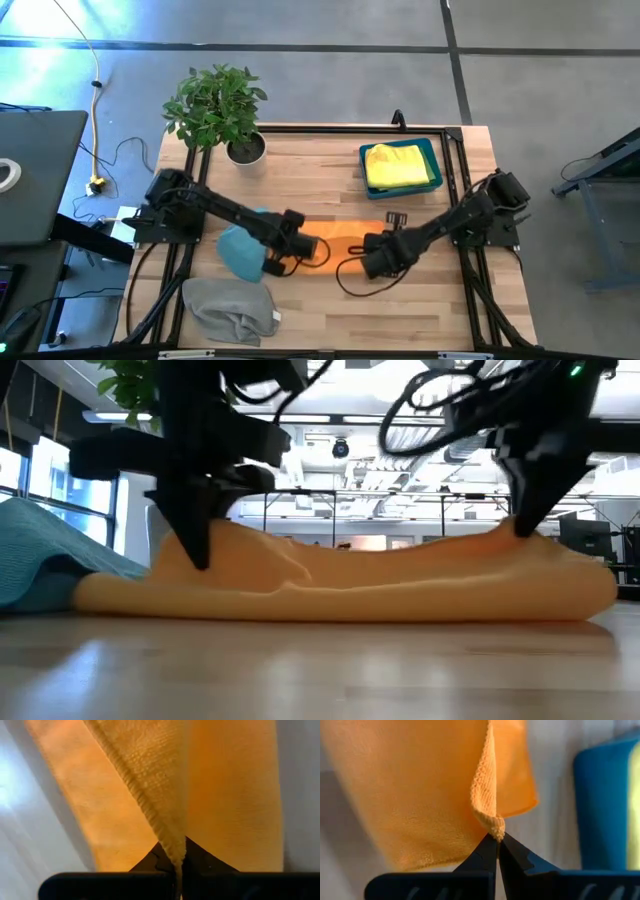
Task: Fold microfiber towels
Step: Fold the orange microfiber cloth
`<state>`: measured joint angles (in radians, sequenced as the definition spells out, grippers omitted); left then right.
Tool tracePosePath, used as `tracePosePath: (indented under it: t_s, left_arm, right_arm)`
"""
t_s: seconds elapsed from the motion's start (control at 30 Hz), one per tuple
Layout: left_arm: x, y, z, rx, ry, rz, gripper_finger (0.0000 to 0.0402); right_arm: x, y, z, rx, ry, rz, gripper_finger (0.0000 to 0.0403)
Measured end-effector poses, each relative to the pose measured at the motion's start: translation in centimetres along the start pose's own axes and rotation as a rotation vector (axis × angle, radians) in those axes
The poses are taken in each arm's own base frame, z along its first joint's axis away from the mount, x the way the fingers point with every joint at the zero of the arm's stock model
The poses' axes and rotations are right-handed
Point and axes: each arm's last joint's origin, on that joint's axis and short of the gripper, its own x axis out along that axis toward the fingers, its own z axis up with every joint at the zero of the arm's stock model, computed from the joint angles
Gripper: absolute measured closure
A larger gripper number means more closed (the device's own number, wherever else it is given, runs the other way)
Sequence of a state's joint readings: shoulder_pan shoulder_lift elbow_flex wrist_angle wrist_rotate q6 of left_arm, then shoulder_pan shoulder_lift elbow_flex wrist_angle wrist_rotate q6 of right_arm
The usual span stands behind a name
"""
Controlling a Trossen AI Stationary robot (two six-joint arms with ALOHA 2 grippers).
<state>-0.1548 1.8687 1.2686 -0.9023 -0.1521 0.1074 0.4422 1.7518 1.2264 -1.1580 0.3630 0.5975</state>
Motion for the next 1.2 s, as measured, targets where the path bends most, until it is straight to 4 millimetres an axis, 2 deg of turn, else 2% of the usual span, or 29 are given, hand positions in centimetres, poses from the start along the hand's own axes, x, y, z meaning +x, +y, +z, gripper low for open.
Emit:
tracePosePath:
  t_s: [0.33,0.47,0.63,0.73,0.87,1.0,1.1,1.2]
  left_arm:
    - [0.8,3.9,-0.7,-0.09,0.008,0.01,0.0401]
    - [1.9,4.6,-1.8,-0.146,0.046,0.002,0.04]
    - [2.2,5.1,-2.0,-0.182,0.056,0.062,0.0391]
    - [2.2,5.2,-2.0,-0.183,0.059,0.09,0.0381]
    - [2.2,5.1,-2.1,-0.205,0.063,0.102,0.0357]
    - [2.1,5.1,-2.4,-0.211,0.102,0.16,0.032]
    - [2.0,5.3,-2.9,-0.22,0.162,0.26,0.0295]
    - [1.9,5.2,-3.4,-0.233,0.21,0.288,0.0283]
  right_arm:
    - [1.8,-2.4,1.1,0.03,0.009,-0.059,0.0403]
    - [2.1,-3.0,1.4,0.047,0.008,-0.075,0.0403]
    - [2.4,-3.7,1.7,0.072,0.019,-0.076,0.0397]
    - [2.5,-4.0,1.8,0.083,0.025,-0.075,0.0376]
    - [2.5,-4.1,1.8,0.076,0.025,-0.098,0.0327]
    - [1.5,-4.6,1.6,0.097,0.075,-0.141,0.0281]
    - [0.4,-5.0,1.6,0.146,0.083,-0.151,0.0269]
    - [-0.5,-4.5,1.9,0.179,-0.001,-0.104,0.0271]
